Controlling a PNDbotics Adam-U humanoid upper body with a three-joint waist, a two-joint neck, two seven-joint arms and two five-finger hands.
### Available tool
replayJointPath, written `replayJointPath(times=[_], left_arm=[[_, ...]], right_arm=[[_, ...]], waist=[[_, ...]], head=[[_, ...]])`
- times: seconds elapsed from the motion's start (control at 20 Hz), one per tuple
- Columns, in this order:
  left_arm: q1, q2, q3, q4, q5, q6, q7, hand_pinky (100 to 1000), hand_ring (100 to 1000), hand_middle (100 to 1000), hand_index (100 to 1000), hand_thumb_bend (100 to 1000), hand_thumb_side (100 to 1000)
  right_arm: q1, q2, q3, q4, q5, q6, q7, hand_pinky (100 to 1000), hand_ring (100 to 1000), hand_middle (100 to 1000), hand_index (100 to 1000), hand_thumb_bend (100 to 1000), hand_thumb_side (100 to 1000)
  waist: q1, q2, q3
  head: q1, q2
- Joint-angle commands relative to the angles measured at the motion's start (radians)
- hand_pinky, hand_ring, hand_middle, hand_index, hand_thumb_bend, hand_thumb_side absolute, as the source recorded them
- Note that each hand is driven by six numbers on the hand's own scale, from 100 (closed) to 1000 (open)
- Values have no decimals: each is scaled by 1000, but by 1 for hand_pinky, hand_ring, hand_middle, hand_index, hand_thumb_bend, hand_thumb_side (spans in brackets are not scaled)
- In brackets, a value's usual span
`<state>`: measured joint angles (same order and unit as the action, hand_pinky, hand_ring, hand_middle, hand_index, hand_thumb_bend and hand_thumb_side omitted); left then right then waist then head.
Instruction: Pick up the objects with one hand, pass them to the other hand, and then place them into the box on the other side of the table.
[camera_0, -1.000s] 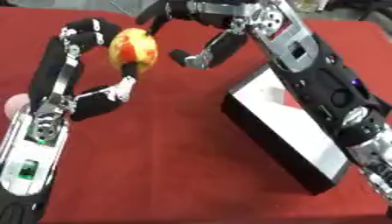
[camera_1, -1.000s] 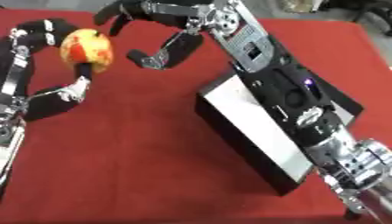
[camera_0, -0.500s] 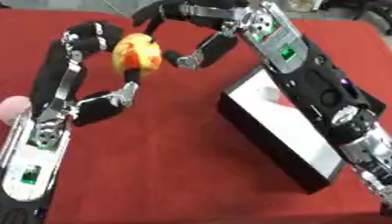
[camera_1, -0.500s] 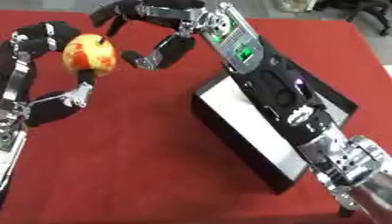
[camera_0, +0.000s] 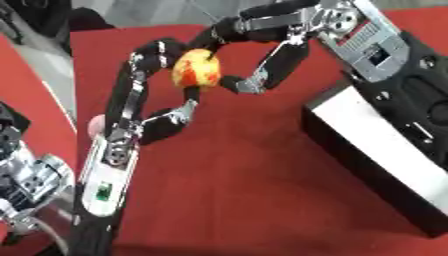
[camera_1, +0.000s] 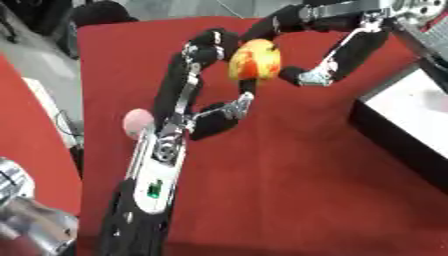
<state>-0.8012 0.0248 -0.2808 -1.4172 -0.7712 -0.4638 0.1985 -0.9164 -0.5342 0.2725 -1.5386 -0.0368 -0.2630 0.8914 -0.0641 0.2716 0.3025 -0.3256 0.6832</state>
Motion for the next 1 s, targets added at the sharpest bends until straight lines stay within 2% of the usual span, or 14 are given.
replayJointPath(times=[0.05, 0.5, 0.65, 1.0], left_arm=[[-16, -2, 5, -12, -10, 2, 10, 847, 716, 539, 548, 100, 260], [-18, -12, 2, -7, -24, -3, 26, 846, 714, 537, 549, 100, 260], [-19, -16, 1, -4, -27, -6, 35, 845, 713, 535, 549, 100, 259], [-21, -29, -1, 5, -30, -9, 55, 845, 711, 533, 548, 100, 266]], right_arm=[[-15, -30, -13, -32, -20, 17, 15, 1000, 879, 903, 966, 100, 247], [-13, -26, -3, -42, -17, 42, 16, 1000, 876, 897, 964, 100, 316], [-12, -23, -2, -36, -8, 44, 16, 1000, 881, 893, 962, 100, 392], [-16, -13, 2, -21, 6, 56, 16, 1000, 880, 865, 931, 100, 413]], waist=[[-3, 1, -2], [-4, 6, 0], [-5, 7, 1], [-6, 11, 4]], head=[[5, -4], [1, -6], [2, -7], [0, -7]])
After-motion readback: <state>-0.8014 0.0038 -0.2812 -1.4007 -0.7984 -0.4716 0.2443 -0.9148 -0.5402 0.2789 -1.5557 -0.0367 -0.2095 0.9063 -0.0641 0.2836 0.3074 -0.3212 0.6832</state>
